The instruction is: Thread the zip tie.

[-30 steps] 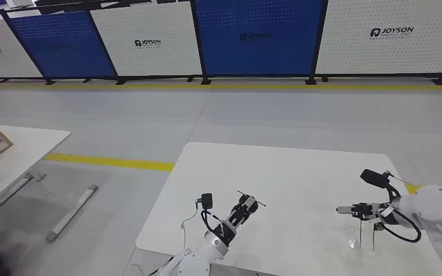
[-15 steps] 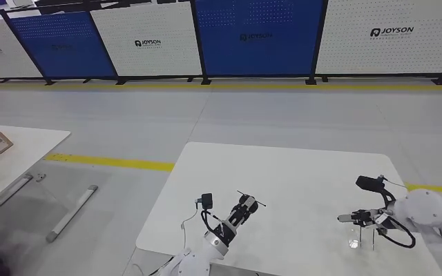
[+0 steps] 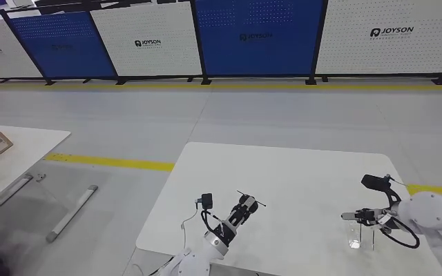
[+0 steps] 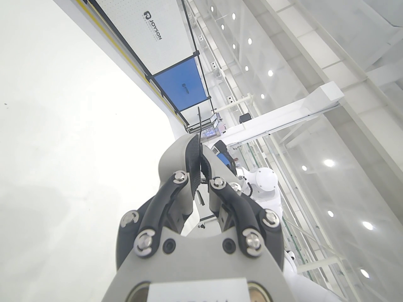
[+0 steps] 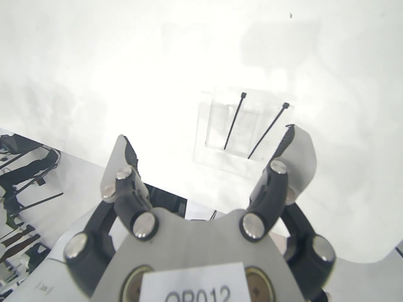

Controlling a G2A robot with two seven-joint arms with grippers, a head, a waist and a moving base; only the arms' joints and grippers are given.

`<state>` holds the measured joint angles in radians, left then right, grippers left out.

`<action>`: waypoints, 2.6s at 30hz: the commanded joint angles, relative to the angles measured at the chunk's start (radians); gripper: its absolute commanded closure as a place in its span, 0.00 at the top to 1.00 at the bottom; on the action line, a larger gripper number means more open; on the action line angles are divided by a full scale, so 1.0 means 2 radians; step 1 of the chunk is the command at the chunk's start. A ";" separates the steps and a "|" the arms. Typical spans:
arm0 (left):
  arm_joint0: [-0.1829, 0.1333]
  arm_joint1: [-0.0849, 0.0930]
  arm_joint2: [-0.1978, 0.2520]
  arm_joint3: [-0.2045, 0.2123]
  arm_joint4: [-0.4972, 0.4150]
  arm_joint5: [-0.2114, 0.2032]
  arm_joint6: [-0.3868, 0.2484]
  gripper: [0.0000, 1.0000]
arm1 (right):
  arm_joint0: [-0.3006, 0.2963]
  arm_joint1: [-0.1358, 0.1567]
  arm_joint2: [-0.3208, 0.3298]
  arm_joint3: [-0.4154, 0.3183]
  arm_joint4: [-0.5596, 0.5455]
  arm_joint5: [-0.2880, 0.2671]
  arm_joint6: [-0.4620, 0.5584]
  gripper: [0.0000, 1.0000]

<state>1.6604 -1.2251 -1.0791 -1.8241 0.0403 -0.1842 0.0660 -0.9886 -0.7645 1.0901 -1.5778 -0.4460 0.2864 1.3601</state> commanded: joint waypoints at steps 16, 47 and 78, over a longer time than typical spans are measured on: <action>0.000 0.000 0.000 0.000 0.000 0.000 0.000 0.00 | 0.008 0.000 -0.018 0.016 -0.015 0.014 0.015 0.40; 0.000 0.000 0.000 0.000 0.000 0.000 0.000 0.00 | 0.079 -0.029 -0.116 0.107 -0.027 0.027 0.015 0.23; 0.000 0.000 0.000 0.000 0.000 0.000 0.000 0.00 | 0.095 -0.043 -0.137 0.120 -0.048 0.027 0.015 0.00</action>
<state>1.6604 -1.2251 -1.0791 -1.8241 0.0403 -0.1842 0.0660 -0.7948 -0.8518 0.8112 -1.3301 -0.5391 0.3400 1.3900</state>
